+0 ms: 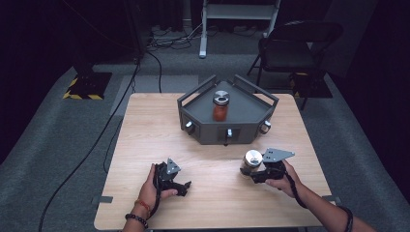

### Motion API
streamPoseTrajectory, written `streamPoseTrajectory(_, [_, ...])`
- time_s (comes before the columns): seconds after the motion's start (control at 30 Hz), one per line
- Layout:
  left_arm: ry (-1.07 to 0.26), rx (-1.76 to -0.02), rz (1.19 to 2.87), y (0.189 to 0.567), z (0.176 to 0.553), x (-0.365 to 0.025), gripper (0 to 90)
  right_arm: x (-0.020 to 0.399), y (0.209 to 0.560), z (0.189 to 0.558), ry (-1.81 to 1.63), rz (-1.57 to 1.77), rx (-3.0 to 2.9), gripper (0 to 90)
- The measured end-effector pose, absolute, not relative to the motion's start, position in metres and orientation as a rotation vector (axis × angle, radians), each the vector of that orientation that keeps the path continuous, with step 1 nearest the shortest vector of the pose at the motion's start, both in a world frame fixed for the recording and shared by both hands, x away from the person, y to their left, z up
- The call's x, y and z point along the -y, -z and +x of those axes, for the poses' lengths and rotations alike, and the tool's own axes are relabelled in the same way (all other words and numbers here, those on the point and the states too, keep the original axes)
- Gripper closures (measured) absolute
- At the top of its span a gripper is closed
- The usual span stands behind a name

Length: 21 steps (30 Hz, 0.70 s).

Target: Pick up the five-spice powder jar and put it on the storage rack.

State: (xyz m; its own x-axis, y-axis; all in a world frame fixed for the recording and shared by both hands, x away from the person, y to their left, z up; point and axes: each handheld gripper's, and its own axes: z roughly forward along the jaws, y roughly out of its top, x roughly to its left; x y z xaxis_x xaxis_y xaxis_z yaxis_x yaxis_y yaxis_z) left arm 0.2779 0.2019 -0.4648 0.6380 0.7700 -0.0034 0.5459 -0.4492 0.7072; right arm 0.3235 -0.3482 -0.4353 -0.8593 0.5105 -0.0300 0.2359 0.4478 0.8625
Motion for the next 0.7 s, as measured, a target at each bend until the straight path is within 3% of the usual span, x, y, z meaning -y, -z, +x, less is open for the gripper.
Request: streamPoseTrajectory(0.7, [-0.421, -1.025, 2.166, 0.465, 0.277, -0.201, 0.5, 0.352, 0.417, 0.315, -1.352, 0.713, -2.329, 30.8])
